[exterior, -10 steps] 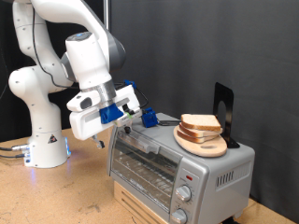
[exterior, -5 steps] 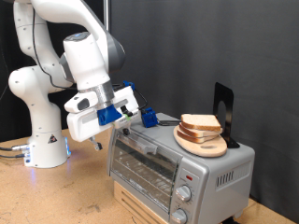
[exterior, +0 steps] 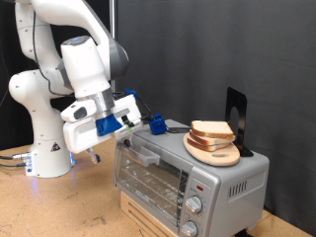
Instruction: Make a piece of toast with the oven
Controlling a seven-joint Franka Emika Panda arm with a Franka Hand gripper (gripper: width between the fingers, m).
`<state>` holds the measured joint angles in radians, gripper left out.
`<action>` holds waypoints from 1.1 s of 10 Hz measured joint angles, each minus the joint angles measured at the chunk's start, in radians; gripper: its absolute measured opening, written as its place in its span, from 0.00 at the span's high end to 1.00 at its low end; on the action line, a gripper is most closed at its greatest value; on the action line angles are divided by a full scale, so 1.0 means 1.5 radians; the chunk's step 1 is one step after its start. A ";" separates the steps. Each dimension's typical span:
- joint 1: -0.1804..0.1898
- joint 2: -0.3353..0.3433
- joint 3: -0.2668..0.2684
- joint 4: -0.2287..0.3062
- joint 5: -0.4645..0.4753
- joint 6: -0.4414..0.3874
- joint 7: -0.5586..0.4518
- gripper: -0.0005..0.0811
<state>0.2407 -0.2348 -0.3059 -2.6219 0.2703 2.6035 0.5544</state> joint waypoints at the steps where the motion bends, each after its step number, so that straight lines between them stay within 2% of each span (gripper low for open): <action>1: -0.009 0.011 -0.004 0.004 -0.006 0.006 0.000 0.16; 4: -0.027 0.044 -0.028 0.018 -0.005 0.024 -0.023 0.16; 8: -0.030 0.072 -0.052 0.040 0.035 0.025 -0.082 0.16; 11: -0.034 0.097 -0.060 0.047 0.037 0.046 -0.092 0.16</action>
<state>0.1898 -0.0886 -0.3962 -2.5518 0.3253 2.6728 0.4157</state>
